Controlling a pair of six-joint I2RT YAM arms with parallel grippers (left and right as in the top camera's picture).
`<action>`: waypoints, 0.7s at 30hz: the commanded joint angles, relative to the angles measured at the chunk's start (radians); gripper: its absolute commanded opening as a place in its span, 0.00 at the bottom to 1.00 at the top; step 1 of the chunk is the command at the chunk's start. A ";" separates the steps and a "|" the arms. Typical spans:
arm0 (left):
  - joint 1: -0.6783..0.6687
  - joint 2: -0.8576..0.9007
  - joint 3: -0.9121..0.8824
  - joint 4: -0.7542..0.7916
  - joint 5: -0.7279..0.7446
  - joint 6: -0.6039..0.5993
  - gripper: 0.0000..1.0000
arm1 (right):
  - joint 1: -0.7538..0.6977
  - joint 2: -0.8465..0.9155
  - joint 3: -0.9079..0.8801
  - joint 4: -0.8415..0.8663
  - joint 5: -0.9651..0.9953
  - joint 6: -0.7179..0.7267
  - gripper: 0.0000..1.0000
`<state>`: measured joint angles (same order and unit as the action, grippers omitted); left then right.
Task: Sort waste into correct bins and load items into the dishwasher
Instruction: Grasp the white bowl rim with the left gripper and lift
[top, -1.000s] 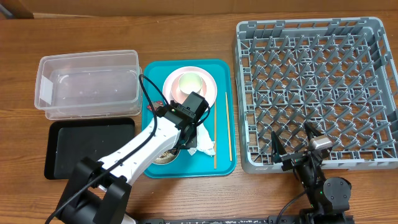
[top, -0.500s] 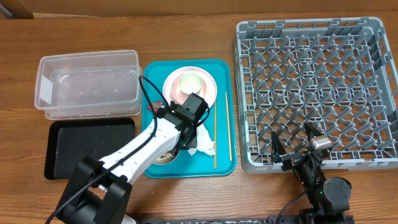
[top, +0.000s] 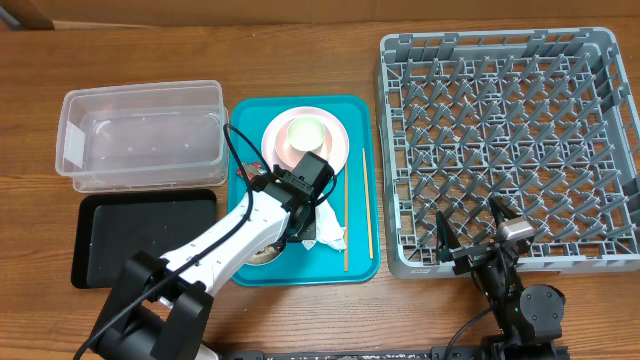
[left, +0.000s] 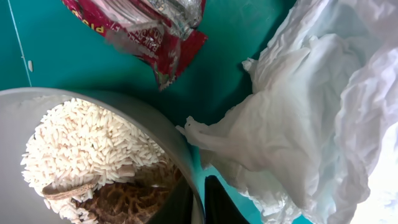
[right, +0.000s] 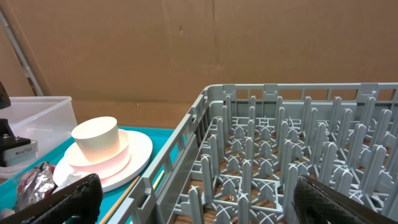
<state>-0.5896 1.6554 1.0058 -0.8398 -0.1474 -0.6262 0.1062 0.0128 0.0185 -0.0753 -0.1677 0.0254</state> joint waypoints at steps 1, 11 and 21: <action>-0.006 0.013 -0.008 0.004 -0.017 -0.002 0.05 | 0.006 -0.010 -0.011 0.006 0.009 -0.006 1.00; -0.006 0.010 0.152 -0.169 -0.021 0.028 0.04 | 0.006 -0.010 -0.011 0.006 0.009 -0.006 1.00; -0.005 0.010 0.367 -0.400 -0.019 0.066 0.04 | 0.006 -0.010 -0.011 0.006 0.009 -0.006 1.00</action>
<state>-0.5896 1.6638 1.2949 -1.2015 -0.1543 -0.5957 0.1062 0.0128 0.0185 -0.0753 -0.1677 0.0254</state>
